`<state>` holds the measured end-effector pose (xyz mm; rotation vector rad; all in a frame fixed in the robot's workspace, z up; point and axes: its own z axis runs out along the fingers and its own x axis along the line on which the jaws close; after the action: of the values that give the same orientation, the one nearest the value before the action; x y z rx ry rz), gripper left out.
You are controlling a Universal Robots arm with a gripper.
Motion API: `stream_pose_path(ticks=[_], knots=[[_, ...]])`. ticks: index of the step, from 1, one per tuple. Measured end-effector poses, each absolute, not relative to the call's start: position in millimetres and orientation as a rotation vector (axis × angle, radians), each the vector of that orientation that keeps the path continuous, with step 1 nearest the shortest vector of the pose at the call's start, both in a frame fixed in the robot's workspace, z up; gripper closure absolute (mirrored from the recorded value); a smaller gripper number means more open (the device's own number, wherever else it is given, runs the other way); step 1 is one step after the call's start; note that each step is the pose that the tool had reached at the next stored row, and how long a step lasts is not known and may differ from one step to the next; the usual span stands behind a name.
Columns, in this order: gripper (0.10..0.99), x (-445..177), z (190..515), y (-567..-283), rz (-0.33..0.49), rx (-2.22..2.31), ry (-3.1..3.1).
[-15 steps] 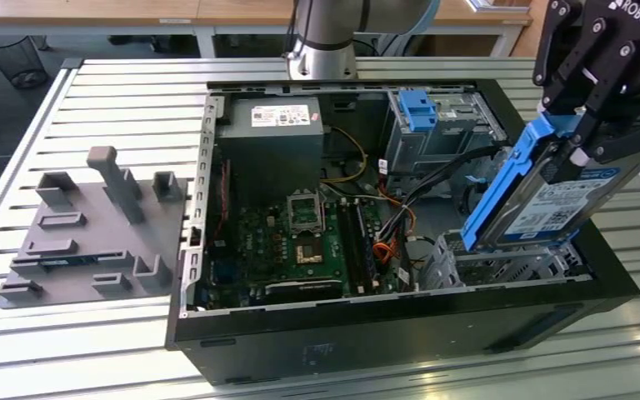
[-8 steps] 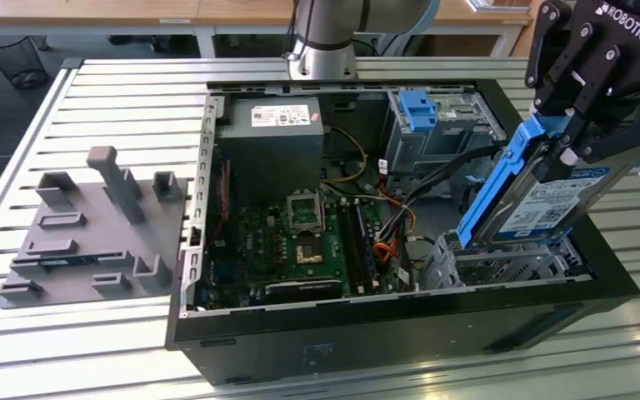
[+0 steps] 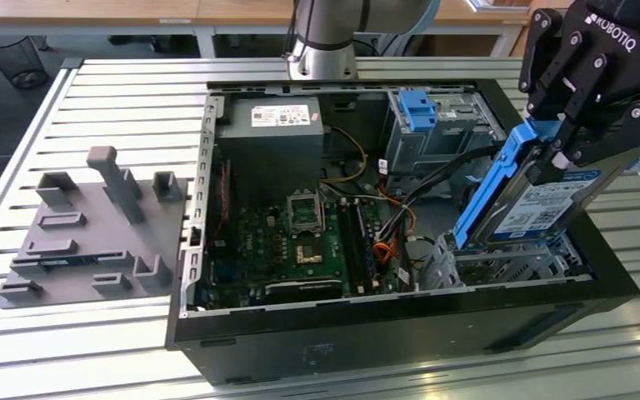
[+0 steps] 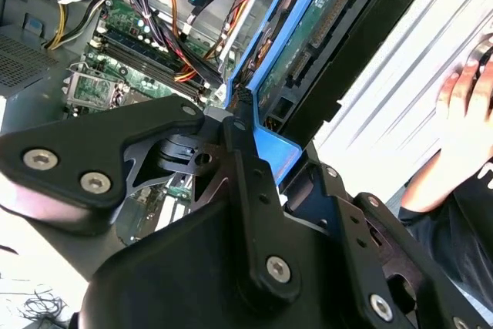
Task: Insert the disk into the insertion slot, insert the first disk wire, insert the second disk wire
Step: 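Insert the disk into the insertion slot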
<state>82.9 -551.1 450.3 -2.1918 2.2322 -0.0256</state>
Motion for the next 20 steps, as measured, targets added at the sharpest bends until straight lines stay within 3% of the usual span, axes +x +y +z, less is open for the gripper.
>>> stream_pose_path(ticks=[20], knots=[[0.722,81,437,-548,-0.026,-2.192,2.232]])
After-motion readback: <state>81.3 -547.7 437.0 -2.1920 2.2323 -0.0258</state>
